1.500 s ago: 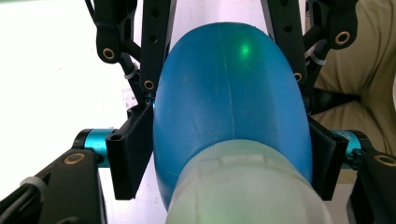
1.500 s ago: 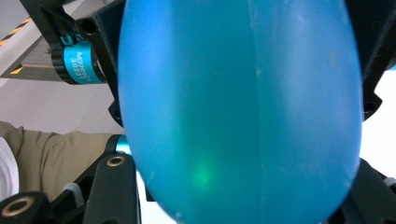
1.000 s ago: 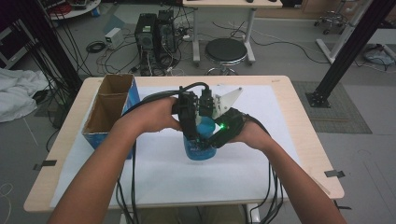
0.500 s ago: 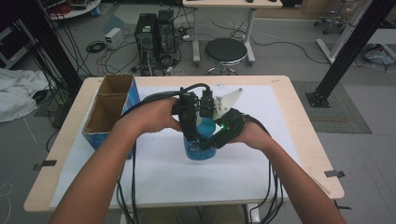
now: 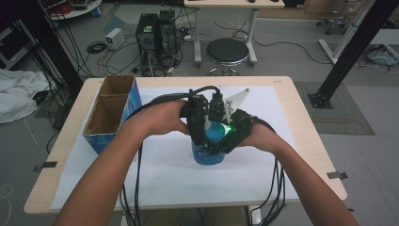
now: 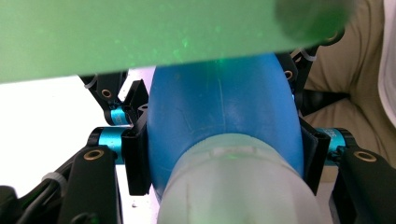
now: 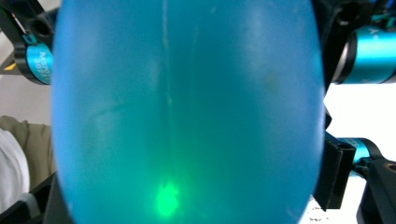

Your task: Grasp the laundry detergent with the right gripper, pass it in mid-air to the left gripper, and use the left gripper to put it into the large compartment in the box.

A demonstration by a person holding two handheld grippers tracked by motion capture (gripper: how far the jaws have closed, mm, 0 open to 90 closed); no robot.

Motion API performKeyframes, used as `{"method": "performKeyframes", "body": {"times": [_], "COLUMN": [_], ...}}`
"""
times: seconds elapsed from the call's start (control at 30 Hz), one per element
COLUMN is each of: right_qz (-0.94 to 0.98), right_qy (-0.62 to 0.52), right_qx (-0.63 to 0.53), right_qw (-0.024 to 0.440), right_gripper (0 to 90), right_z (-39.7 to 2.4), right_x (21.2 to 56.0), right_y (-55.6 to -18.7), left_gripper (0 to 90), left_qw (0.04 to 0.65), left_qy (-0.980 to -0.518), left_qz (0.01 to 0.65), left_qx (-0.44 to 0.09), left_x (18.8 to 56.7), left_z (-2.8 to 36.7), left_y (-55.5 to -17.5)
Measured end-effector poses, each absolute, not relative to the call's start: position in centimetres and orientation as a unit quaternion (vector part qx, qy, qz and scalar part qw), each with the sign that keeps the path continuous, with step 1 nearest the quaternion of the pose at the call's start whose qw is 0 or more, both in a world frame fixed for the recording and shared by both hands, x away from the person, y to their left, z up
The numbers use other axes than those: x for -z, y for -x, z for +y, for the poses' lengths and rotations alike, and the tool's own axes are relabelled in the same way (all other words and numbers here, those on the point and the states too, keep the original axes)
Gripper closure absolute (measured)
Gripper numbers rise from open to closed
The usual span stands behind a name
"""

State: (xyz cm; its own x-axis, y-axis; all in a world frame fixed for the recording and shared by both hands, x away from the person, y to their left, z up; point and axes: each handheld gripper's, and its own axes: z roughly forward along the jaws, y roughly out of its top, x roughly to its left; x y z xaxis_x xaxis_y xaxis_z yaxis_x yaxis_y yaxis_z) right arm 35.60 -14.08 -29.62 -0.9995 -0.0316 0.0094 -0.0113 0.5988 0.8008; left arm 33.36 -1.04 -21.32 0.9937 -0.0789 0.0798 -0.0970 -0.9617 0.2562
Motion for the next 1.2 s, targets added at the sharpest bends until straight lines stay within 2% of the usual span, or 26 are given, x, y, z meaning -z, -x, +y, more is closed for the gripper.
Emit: {"method": "performKeyframes", "body": {"times": [0.1, 0.4, 0.47, 0.67, 0.87, 1.07, 1.2], "right_qz": [-0.897, -0.901, -0.902, -0.917, -0.946, -0.959, -0.961], "right_qy": [-0.011, -0.006, 0.006, 0.035, 0.089, 0.111, 0.161], "right_qx": [0.441, 0.433, 0.432, 0.397, 0.310, 0.258, 0.223], "right_qw": [0.016, 0.021, 0.016, 0.008, -0.006, 0.035, 0.028], "right_gripper": [22.0, 21.3, 11.8, 11.8, 11.8, 11.8, 11.8], "right_z": [-14.0, -14.8, -15.2, -16.8, -19.0, -22.0, -24.0], "right_x": [29.6, 30.2, 30.0, 29.4, 28.2, 27.0, 26.7], "right_y": [-35.3, -35.3, -35.2, -35.4, -35.7, -36.6, -37.6], "left_gripper": [37.4, 37.6, 37.5, 37.7, 37.7, 37.6, 37.5], "left_qw": [0.129, 0.121, 0.119, 0.109, 0.089, 0.082, 0.075], "left_qy": [-0.990, -0.991, -0.992, -0.993, -0.994, -0.989, -0.980], "left_qz": [-0.045, -0.027, -0.023, 0.001, 0.026, 0.106, 0.170], "left_qx": [-0.031, -0.041, -0.045, -0.056, -0.056, -0.059, -0.075], "left_x": [21.4, 21.3, 21.3, 21.4, 21.3, 20.3, 19.3], "left_z": [-0.9, 0.1, 0.5, 1.3, 1.7, 2.5, 3.2], "left_y": [-33.3, -33.5, -33.5, -33.9, -34.3, -35.3, -36.3]}}
